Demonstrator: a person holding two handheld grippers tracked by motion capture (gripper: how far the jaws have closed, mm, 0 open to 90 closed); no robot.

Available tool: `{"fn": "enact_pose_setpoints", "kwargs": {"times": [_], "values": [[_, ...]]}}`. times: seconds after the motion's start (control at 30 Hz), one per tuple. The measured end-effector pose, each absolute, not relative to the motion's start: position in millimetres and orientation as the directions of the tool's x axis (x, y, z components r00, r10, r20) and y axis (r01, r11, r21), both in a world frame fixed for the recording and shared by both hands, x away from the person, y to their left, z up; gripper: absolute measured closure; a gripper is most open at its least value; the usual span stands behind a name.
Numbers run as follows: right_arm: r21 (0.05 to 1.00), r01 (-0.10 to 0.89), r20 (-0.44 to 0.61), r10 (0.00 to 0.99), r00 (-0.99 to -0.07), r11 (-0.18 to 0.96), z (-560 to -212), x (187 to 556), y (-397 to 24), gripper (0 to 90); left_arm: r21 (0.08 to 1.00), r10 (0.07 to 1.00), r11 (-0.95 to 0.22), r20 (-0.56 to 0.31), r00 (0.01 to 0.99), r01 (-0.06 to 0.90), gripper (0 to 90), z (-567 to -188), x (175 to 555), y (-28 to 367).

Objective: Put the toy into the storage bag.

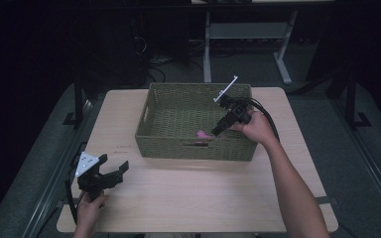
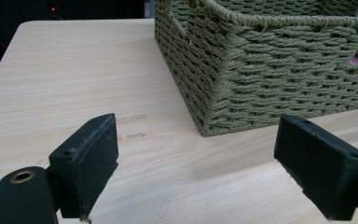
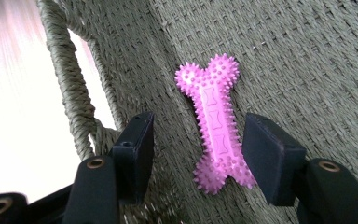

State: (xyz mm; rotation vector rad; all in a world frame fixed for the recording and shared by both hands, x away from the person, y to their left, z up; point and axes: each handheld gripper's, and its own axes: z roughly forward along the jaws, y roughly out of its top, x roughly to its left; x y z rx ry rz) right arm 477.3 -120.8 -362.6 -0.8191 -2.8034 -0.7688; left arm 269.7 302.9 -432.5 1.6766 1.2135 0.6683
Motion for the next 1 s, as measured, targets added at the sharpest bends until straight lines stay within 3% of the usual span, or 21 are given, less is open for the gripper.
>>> {"fn": "enact_pose_setpoints", "kwargs": {"times": [1.0], "values": [[0.495,0.515,0.221,0.472,-0.854,0.7,-330,457,-142,40.2,0.903,0.926,-0.084,-0.085,0.367,0.42,12.9,-433,270,301]]}}
